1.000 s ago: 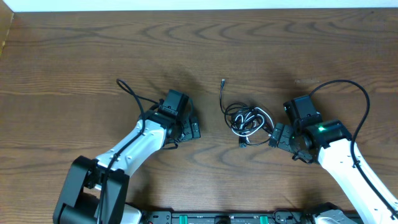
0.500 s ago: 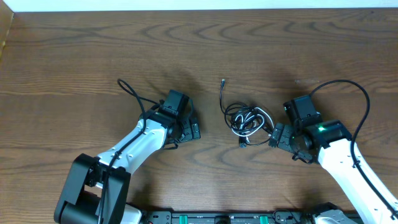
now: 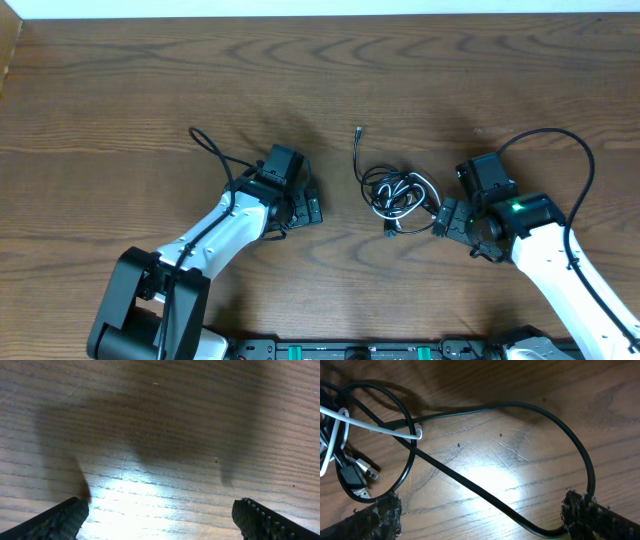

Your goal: Untangle cables

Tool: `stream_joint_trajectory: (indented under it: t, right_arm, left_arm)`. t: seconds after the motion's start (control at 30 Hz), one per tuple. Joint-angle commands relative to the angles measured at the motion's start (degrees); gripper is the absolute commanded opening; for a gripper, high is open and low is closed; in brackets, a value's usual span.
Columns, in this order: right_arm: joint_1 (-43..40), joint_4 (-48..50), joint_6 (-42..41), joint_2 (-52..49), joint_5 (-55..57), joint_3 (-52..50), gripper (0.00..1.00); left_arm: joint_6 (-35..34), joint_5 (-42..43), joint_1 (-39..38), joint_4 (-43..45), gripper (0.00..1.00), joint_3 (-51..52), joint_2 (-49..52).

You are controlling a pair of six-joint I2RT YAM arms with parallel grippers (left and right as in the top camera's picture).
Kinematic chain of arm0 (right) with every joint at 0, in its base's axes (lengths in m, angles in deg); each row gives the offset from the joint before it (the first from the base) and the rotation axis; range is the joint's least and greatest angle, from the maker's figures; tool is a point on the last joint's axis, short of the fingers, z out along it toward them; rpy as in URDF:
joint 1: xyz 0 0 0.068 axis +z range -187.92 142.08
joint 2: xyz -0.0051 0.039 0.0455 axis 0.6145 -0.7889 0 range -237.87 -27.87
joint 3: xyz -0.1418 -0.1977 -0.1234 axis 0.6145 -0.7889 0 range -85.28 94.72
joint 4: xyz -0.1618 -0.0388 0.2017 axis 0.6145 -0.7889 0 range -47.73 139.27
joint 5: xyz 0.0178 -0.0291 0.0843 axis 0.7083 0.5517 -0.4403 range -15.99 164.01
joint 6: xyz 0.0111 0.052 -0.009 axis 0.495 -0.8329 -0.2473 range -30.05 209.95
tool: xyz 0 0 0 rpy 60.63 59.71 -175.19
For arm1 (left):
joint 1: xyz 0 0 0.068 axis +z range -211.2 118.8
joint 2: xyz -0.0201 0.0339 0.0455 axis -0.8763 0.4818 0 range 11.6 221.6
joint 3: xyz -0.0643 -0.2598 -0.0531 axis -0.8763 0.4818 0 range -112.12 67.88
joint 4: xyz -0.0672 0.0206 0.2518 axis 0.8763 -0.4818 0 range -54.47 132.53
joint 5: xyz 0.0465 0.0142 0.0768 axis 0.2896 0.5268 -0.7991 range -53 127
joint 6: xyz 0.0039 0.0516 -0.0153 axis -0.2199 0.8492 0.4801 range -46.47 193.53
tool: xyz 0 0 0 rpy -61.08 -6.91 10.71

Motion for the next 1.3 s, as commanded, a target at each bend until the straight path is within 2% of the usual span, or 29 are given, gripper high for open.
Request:
stream_joint_trajectory:
  t: [0.0,0.67,0.8,1.1,1.27]
  right_arm:
    - [-0.5,0.1,-0.9,0.4,0.1,-0.1,0.99]
    - [-0.5,0.1,-0.9,0.4,0.1,-0.1,0.99]
    - [-0.5,0.1,-0.5,0.4,6.2,-0.1,0.99]
    - [-0.5,0.3,-0.5,0.4,5.9,-0.1,0.99]
    - [-0.5,4.9,-0.5,0.4,5.1,-0.1,0.99]
  left_arm:
    - [0.8,-0.8,-0.1,-0.2,0.97,0.7,0.4]
    - [0.8,-0.8,-0.1,-0.2,0.97,0.9,0.4]
    - [0.8,-0.8,-0.1,-0.2,0.97,0.9,0.4]
    - [0.8,-0.9,-0.1,-0.1,0.97,0.9,0.4]
    - [0.8,-1.9,-0.1,-0.1,0.97,0.9,0.4]
